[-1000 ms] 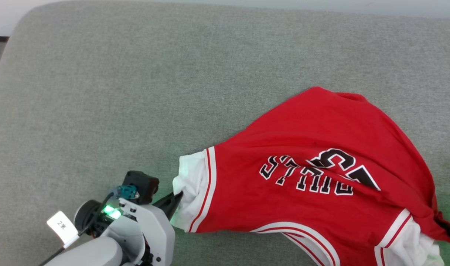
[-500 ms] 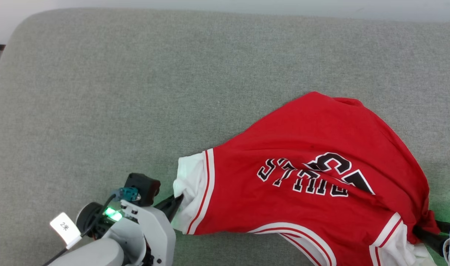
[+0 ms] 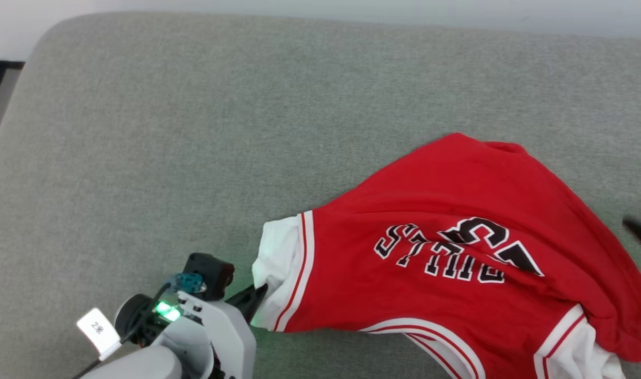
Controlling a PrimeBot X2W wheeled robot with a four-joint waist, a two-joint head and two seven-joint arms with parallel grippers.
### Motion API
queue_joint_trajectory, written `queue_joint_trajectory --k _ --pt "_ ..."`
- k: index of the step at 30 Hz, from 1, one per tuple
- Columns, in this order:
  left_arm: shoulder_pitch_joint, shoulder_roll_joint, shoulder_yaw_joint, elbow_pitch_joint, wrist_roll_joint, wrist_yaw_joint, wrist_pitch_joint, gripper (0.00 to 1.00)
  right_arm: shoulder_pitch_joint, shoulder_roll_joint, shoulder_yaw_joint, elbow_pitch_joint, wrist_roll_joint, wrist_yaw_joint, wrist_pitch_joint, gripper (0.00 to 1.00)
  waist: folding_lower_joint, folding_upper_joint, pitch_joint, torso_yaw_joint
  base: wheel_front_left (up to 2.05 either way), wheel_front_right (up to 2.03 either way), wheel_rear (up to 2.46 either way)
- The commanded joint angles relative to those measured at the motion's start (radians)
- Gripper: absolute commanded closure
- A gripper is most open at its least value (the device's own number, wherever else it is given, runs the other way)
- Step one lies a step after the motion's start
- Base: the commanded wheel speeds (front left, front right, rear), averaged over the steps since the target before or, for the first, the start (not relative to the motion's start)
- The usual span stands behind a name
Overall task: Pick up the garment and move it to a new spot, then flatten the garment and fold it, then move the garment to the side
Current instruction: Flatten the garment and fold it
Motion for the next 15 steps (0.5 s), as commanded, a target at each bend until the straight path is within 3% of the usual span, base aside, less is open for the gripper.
queue_joint_trajectory --k 1,6,15 --pt "-0.006 -0.006 -0.002 -0.002 0.009 -0.002 0.001 1.0 -0.032 -0.001 0.005 -0.014 -0.02 -0.001 -0.003 0.0 0.0 0.0 0.008 0.011 0.0 0.0 0.0" --pt "-0.03 -0.029 -0.005 0.002 0.022 -0.011 0.002 1.0 -0.235 0.026 0.114 0.005 -0.105 -0.001 -0.068 0.0 0.0 0.0 0.038 0.041 0.0 0.0 0.0" --pt "-0.082 -0.092 -0.014 0.032 0.041 -0.04 0.003 1.0 -0.6 0.094 0.452 0.351 -0.105 -0.001 -0.132 0.0 0.0 0.0 0.102 0.114 0.0 0.0 0.0"
